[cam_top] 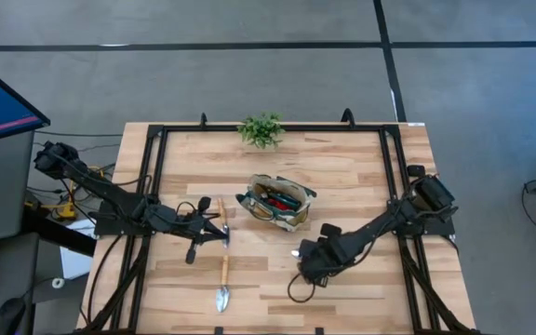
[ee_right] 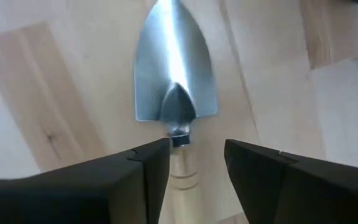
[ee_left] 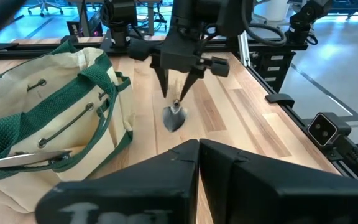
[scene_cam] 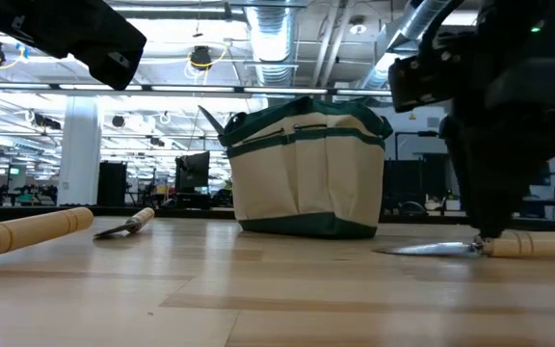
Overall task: Pick & Place Garden tools in Gardening bag
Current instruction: Put the right trowel into the gardening bag
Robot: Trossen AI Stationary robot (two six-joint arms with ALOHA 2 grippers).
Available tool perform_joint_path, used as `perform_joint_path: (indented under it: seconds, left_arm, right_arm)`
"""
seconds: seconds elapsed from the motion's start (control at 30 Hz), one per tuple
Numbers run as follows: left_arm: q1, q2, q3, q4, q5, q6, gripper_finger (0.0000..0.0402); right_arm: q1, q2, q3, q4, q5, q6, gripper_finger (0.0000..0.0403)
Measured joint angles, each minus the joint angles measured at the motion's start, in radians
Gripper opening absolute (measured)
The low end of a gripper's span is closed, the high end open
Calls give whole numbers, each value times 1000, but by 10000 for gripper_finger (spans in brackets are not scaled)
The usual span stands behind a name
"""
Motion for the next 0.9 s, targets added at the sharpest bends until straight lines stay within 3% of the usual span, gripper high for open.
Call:
perform_joint_path:
  seconds: [0.23, 0.47, 0.9]
  left_arm:
    - [0, 0, 0, 0, 0, 0, 2]
    - [0, 0, 0, 0, 0, 0, 2]
    - [0, 0, 0, 0, 0, 0, 2]
  right_arm:
    - [-13, 20, -7, 13, -67, -11, 147]
    - [-13, 13, -59, 138, -72, -21, 151]
    - [-14, 14, -59, 135, -80, -17, 64]
